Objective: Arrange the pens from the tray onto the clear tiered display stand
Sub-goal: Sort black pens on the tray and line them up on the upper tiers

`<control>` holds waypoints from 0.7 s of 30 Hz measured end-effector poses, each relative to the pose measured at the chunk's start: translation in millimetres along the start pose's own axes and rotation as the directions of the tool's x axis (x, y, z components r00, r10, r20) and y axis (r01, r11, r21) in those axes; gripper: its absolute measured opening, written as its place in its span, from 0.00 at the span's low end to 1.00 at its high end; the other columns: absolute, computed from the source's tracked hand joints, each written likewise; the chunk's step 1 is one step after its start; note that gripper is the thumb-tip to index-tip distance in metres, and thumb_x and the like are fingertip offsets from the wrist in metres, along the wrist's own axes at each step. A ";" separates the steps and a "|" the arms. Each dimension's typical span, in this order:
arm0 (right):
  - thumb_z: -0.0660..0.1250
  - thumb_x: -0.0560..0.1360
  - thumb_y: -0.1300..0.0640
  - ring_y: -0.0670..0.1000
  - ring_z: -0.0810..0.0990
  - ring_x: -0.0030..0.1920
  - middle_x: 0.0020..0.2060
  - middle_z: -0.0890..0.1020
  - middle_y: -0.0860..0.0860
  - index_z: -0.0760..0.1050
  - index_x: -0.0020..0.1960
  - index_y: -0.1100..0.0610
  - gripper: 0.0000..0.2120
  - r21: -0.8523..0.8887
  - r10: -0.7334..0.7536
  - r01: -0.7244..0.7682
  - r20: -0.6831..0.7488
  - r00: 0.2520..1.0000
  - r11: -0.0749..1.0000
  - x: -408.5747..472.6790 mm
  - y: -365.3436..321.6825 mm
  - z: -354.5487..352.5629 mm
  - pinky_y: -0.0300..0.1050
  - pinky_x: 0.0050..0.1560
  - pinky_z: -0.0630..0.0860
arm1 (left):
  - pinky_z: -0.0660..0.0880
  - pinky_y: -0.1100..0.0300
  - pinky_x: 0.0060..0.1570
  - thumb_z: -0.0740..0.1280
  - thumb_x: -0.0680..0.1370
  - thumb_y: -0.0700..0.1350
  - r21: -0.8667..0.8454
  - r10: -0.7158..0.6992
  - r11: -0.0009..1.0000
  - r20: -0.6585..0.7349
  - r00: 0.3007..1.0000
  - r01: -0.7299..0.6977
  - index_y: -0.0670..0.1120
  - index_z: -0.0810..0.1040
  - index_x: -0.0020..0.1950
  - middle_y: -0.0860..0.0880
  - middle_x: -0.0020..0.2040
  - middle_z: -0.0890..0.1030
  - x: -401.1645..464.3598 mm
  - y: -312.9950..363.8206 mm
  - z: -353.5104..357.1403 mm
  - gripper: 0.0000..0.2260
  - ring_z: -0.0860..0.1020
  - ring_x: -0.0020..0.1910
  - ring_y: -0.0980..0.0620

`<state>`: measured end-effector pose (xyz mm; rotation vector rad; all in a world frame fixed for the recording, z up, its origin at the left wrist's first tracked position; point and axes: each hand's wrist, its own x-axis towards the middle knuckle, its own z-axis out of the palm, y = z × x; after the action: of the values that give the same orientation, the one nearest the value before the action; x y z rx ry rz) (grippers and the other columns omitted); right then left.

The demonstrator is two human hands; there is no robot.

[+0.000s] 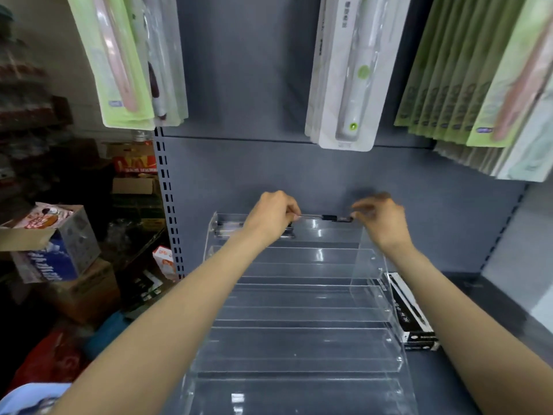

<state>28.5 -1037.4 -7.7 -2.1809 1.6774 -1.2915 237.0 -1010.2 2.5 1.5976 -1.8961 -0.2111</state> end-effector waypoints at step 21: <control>0.67 0.74 0.64 0.49 0.79 0.51 0.50 0.81 0.55 0.76 0.60 0.63 0.14 0.581 0.274 -0.450 0.369 0.888 0.678 -7.1 56.1 -14.0 0.32 0.49 0.76 | 0.73 0.56 0.46 0.67 0.73 0.35 0.454 -0.092 0.890 0.079 0.993 0.046 0.44 0.82 0.49 0.43 0.53 0.80 24.5 42.3 35.6 0.09 0.78 0.50 0.40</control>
<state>-22.9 -1047.6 -33.1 -1.4247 1.2085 -1.1756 180.7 -1032.2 5.0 1.9925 -2.0707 0.1391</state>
